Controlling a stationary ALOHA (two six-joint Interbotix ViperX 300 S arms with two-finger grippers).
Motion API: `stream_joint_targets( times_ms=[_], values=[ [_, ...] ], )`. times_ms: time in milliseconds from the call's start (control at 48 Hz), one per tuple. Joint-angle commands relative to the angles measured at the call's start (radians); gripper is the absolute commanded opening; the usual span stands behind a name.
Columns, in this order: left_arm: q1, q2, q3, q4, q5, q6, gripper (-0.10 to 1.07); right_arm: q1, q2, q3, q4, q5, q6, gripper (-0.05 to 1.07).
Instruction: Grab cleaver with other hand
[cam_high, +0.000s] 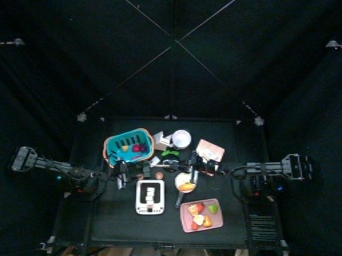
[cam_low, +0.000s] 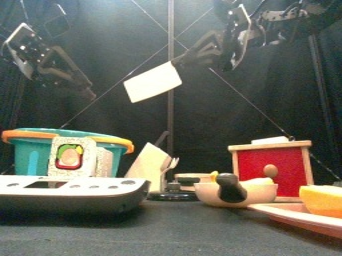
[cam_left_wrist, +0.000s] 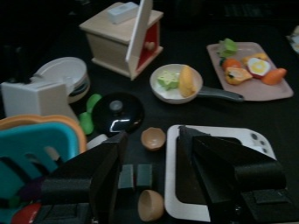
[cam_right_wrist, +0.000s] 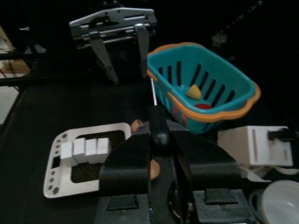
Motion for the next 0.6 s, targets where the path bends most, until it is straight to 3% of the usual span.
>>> stream_joint_targets(
  times_ms=[0,229,583],
  values=[
    [-0.048,0.006,-0.02,0.006,0.018,-0.003,0.88,0.06,-0.003,0.012,-0.006,-0.106,0.0,0.43],
    [-0.11,0.048,-0.029,0.012,0.121,-0.003,0.88,0.155,0.069,0.018,-0.021,-0.255,0.0,0.43],
    [-0.224,0.067,-0.06,0.006,0.121,-0.006,0.88,0.184,0.107,-0.008,-0.041,-0.291,0.0,0.43]
  ],
)
